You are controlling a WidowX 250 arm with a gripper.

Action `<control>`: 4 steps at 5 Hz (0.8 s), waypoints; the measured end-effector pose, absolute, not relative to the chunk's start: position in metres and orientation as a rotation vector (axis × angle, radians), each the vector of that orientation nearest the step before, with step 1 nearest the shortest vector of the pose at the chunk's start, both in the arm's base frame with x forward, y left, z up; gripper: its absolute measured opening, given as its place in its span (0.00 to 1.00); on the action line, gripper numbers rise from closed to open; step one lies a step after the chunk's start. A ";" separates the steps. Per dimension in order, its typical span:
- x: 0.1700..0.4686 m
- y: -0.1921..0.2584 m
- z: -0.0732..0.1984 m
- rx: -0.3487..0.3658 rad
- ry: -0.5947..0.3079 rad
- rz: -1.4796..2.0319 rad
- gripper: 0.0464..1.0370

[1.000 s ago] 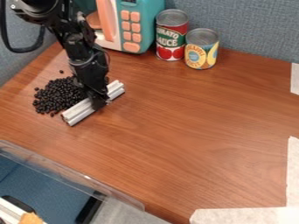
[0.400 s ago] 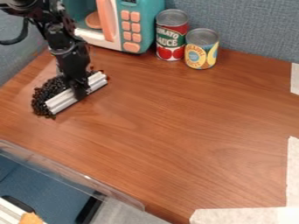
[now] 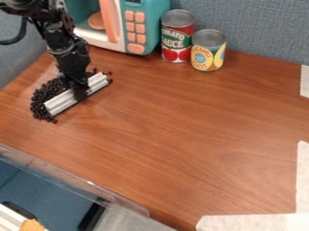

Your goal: Sweep into pile

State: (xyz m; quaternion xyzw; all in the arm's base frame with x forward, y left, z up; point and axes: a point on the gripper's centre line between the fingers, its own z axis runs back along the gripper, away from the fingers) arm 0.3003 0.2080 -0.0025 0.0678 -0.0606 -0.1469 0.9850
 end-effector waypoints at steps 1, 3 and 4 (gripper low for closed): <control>0.298 0.205 -0.002 0.128 -0.130 -0.302 0.33; 0.285 0.192 0.018 0.126 -0.142 -0.313 0.33; 0.287 0.184 0.030 0.139 -0.157 -0.310 0.33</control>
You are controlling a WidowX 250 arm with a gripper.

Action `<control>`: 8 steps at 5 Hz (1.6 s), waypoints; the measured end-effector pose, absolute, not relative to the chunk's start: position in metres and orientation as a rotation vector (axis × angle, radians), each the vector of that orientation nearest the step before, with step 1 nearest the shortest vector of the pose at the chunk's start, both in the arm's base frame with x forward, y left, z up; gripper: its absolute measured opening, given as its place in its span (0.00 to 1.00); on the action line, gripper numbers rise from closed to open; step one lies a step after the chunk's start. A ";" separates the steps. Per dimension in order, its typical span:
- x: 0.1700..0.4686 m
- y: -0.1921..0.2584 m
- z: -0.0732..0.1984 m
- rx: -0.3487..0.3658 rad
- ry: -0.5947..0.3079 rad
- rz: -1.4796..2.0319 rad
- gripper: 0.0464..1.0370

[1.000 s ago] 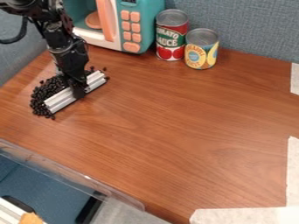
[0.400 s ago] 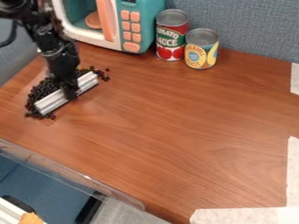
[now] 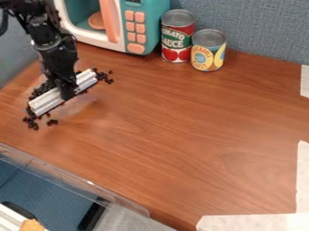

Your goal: Sweep into pile

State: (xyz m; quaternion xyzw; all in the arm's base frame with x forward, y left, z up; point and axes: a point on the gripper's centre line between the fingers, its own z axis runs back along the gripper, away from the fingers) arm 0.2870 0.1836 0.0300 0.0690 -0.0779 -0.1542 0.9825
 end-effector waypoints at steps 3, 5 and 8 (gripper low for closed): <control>0.310 0.141 0.025 0.082 -0.160 -0.170 0.33; 0.340 0.133 0.001 0.037 -0.132 0.022 0.33; 0.380 0.151 0.000 0.078 -0.145 0.120 0.33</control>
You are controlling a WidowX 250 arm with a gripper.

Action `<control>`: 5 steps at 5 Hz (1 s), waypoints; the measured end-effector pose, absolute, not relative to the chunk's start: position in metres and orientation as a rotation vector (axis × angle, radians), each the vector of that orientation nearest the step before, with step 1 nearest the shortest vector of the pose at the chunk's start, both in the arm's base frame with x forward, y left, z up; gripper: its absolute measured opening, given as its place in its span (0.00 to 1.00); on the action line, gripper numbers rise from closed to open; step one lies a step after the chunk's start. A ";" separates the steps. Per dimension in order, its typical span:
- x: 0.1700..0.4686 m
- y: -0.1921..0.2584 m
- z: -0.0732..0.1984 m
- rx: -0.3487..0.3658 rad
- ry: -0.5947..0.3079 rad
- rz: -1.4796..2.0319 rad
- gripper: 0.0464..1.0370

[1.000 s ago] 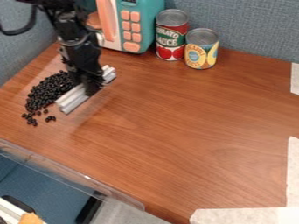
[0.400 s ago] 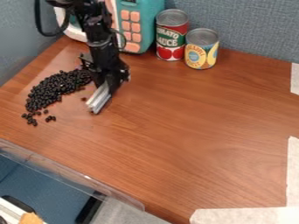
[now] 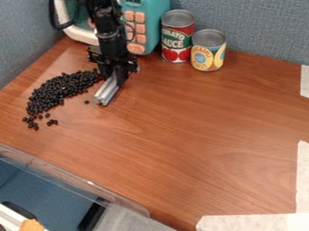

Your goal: Sweep into pile

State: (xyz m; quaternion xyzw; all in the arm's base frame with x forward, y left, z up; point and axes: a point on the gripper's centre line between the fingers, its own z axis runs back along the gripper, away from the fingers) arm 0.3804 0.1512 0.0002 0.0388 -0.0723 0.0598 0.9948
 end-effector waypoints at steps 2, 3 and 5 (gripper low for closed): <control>0.368 0.166 -0.003 0.086 -0.147 0.253 0.33; 0.358 0.175 -0.005 0.073 -0.143 0.311 0.33; 0.340 0.196 -0.005 0.095 -0.133 0.355 0.33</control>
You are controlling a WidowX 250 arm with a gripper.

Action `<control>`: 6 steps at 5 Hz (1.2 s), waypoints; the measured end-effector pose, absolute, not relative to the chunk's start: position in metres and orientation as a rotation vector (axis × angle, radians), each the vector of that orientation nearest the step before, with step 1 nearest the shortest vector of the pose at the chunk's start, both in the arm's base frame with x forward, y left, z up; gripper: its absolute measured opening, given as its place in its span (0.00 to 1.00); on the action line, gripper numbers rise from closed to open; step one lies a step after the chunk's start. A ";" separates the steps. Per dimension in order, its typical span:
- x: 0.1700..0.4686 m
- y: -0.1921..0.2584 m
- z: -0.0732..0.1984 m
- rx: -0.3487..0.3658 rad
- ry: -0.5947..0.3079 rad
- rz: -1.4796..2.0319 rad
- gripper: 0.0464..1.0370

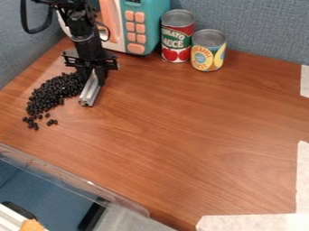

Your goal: Sweep into pile

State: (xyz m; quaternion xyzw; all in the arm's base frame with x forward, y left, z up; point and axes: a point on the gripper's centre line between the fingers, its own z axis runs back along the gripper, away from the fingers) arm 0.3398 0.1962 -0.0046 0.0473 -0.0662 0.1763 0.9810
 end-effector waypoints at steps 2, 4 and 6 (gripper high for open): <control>0.320 0.217 -0.003 0.143 -0.092 0.380 0.33; 0.305 0.229 -0.002 0.162 -0.073 0.408 0.33; 0.302 0.230 0.002 0.146 -0.088 0.400 0.33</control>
